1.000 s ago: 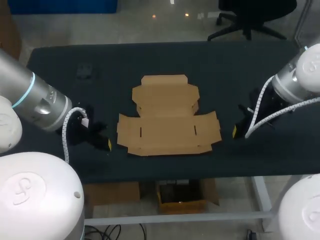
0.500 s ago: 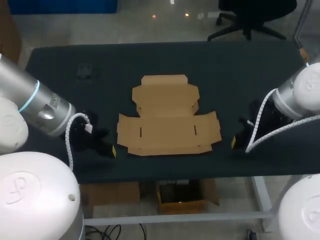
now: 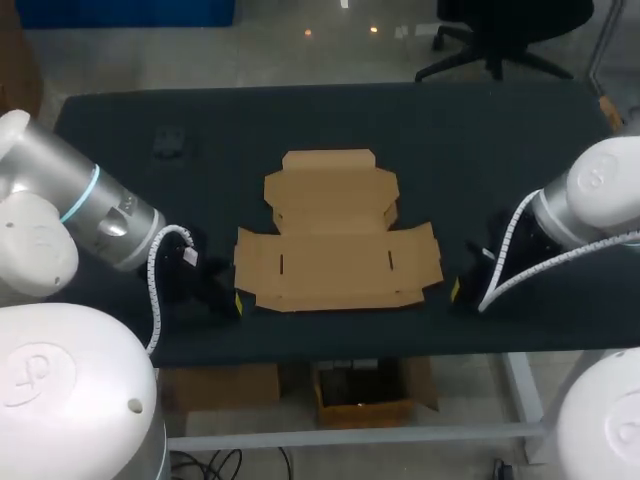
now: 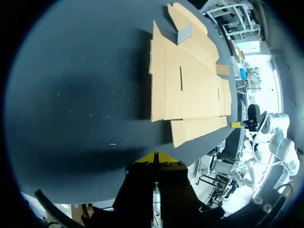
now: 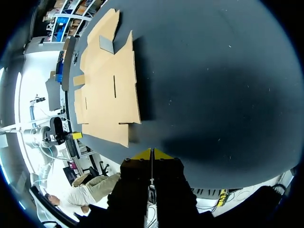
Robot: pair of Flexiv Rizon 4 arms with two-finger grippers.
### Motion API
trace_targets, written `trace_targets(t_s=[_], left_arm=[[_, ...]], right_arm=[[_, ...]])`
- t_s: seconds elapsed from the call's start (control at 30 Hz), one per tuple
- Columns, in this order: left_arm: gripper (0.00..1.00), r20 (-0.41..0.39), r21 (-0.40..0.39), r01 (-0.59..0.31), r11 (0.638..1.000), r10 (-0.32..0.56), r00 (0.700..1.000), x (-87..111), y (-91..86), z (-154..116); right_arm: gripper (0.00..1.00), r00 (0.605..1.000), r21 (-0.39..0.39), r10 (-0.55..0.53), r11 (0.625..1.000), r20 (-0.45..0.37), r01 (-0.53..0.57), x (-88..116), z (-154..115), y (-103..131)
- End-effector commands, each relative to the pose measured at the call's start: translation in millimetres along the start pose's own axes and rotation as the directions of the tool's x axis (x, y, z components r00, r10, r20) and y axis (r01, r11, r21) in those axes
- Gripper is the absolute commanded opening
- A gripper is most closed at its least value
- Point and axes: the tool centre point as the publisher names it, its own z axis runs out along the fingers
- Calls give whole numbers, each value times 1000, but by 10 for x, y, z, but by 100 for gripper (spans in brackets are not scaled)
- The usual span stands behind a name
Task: Assemble the packaging by folding the flat box into shape, placing the metal phone stand inside, and closing the box properly
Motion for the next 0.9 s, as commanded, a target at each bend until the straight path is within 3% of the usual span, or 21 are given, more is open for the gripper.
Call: trace_targets(t_s=[0.03, 0.6, 0.9], left_arm=[[0, 1, 1, 1, 1000, -1, 1000, -5, 4, 5], [0, 22, 17, 28, 999, -28, 999, 3, -1, 36], [0, -5, 4, 35, 999, -34, 999, -27, -48, 103]], right_arm=[[0, 1000, 2, -2, 1000, -15, 2, -40, -4, -2], [0, 1000, -13, 10, 1000, 5, -10, 14, 45, 48], [0, 1000, -15, -1, 1000, 2, 1, 59, 157, 49]])
